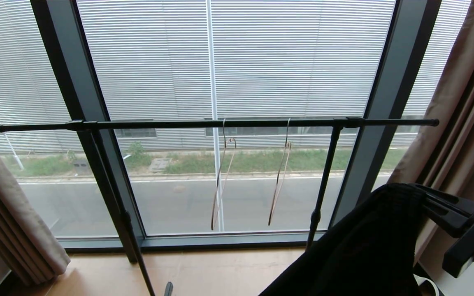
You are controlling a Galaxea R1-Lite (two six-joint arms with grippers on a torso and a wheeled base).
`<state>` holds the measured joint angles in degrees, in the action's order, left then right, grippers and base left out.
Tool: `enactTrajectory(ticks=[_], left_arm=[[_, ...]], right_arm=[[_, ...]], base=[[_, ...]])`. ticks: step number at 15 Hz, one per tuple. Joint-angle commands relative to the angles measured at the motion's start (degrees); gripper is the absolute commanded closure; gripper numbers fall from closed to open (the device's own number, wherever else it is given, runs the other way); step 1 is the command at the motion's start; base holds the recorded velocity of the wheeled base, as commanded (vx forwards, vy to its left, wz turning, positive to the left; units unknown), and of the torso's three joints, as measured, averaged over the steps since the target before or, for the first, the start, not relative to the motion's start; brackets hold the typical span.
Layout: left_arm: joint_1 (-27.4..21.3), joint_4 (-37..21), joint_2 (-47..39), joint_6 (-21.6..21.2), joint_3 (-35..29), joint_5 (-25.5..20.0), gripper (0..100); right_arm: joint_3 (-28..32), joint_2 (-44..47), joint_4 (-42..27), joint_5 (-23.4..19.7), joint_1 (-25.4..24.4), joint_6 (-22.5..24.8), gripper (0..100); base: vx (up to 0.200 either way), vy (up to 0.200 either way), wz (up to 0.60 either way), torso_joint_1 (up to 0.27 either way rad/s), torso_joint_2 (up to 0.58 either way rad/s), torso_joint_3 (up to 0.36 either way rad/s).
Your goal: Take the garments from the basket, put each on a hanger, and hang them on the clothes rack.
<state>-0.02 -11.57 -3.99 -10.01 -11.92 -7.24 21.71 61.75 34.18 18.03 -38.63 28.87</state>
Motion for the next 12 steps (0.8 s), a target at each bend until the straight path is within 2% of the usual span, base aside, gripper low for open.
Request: enactTrajectory(ticks=[1,3,4,5,8,9,10,12], left_arm=[[0.02,0.93,-6.03,-0.01,-0.91,-2.51,0],[-0.06,3.66,-11.57,-0.01,-1.00,-7.96,0],[-0.06,4.71,-13.77,-0.01,-0.91,-9.11,0],[-1.38,8.58,-19.92,0.96,-0.91,-9.81,0],[-14.13,20.80,-30.64,10.71,-1.17,-9.72,0],[-15.71,21.68,-31.79,11.24,-1.26,-9.63,0],[-20.37,22.82,-36.79,11.24,-3.02,-9.55,0],[-24.23,22.82,-41.37,11.77,-6.01,-9.55,0]], right_arm=[[2.28,2.33,0.09,0.08,-0.74,-3.47,100],[4.66,5.49,0.09,0.16,-1.36,-8.92,100],[5.27,6.28,0.09,0.16,-1.36,-10.15,100],[6.94,8.48,0.09,0.34,-1.36,-12.78,100],[7.82,10.15,0.01,0.43,-1.45,-13.31,100],[7.82,10.15,0.01,0.43,-1.53,-13.31,100],[11.16,10.06,-0.96,0.60,-4.70,-13.13,100],[15.91,11.99,-2.98,0.78,-7.33,-13.13,100]], base=[[0.000,0.000,0.00,0.000,0.00,0.000],[0.000,0.000,0.00,0.000,0.00,0.000],[0.000,0.000,0.00,0.000,0.00,0.000],[0.000,0.000,0.00,0.000,0.00,0.000],[0.000,0.000,0.00,0.000,0.00,0.000],[0.000,0.000,0.00,0.000,0.00,0.000],[0.000,0.000,0.00,0.000,0.00,0.000],[0.000,0.000,0.00,0.000,0.00,0.000]])
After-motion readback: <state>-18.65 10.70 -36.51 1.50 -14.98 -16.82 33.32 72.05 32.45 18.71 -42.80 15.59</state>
